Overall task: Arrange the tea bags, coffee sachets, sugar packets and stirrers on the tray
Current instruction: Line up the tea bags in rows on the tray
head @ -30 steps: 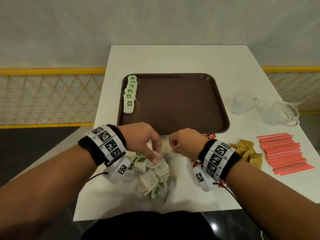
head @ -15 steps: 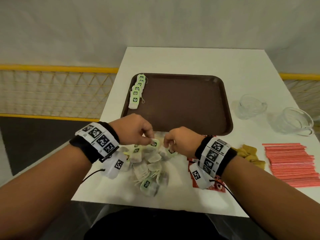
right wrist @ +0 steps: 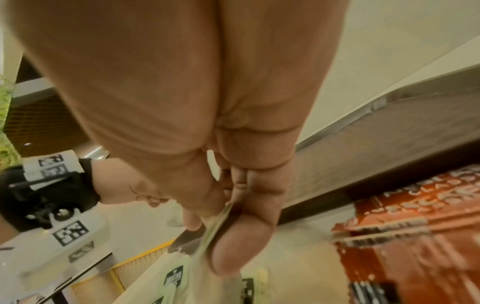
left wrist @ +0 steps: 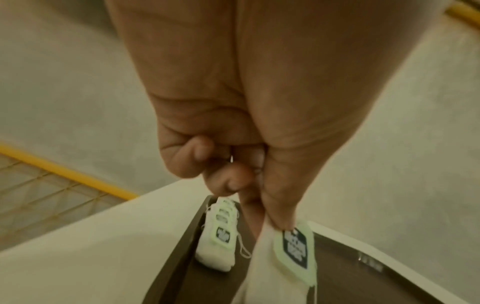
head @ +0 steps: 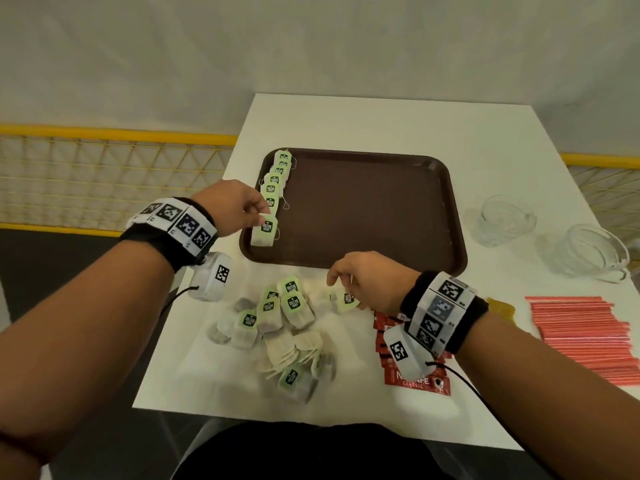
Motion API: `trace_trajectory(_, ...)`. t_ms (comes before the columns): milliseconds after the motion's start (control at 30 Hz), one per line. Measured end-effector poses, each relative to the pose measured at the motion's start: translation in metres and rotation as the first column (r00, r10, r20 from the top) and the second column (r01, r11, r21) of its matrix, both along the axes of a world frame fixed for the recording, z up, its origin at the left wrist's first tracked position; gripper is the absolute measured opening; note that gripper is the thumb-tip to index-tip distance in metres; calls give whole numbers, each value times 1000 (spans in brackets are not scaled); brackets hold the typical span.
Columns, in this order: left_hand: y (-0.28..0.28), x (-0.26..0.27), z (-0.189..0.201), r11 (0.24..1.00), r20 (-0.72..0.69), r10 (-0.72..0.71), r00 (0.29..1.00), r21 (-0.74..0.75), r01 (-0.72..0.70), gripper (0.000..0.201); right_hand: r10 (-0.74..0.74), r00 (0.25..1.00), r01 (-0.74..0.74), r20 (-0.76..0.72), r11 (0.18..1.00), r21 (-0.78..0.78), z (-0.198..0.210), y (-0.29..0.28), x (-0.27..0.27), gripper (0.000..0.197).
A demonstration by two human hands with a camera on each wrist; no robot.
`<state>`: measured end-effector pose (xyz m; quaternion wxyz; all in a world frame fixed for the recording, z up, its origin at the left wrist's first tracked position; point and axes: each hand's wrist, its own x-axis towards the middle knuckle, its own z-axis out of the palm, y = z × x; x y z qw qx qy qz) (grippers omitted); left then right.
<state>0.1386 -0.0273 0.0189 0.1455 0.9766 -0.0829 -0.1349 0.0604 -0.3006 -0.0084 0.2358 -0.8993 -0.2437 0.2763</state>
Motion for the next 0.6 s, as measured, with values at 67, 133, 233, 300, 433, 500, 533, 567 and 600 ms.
trace_trajectory(67, 1, 15, -12, 999, -29, 31, 999, 44, -30, 16, -9, 1000, 8, 19, 1000, 12, 2, 1, 3, 41)
trace_trajectory(133, 1, 28, -25, 995, -48, 63, 997, 80, -59, 17, -4, 1000, 3, 25, 1000, 15, 2, 3, 7, 40)
trace_trajectory(233, 2, 45, -36, 987, -22, 102, 995, 125, -98, 14, -1, 999, -1, 45, 999, 41, 2, 8, 12, 39)
trace_trajectory(300, 4, 55, -39, 986, 13, 123, 992, 113, -123, 11, -15, 999, 12, 47, 997, 78, 2, 11, 14, 39)
trace_trajectory(433, 4, 65, -41, 987, 24, 81, 996, 137, -84, 12, -85, 995, 76, 57, 988, 137, -2, 18, 20, 45)
trace_trajectory(500, 2, 66, -39, 984, 32, 65, 997, 166, -69, 16, -127, 990, 116, 58, 981, 155, -2, 24, 24, 51)
trace_trajectory(533, 1, 66, -39, 981, 59, 65, 996, 177, -74, 19, -142, 988, 131, 59, 978, 164, -1, 26, 26, 53)
trace_trajectory(567, -1, 63, -37, 984, 94, 63, 994, 161, -78, 23, -156, 986, 144, 55, 973, 178, 0, 28, 28, 56)
trace_trajectory(600, -3, 59, -34, 994, 120, 55, 991, 93, -66, 25, -169, 984, 156, 50, 968, 197, 1, 30, 30, 58)
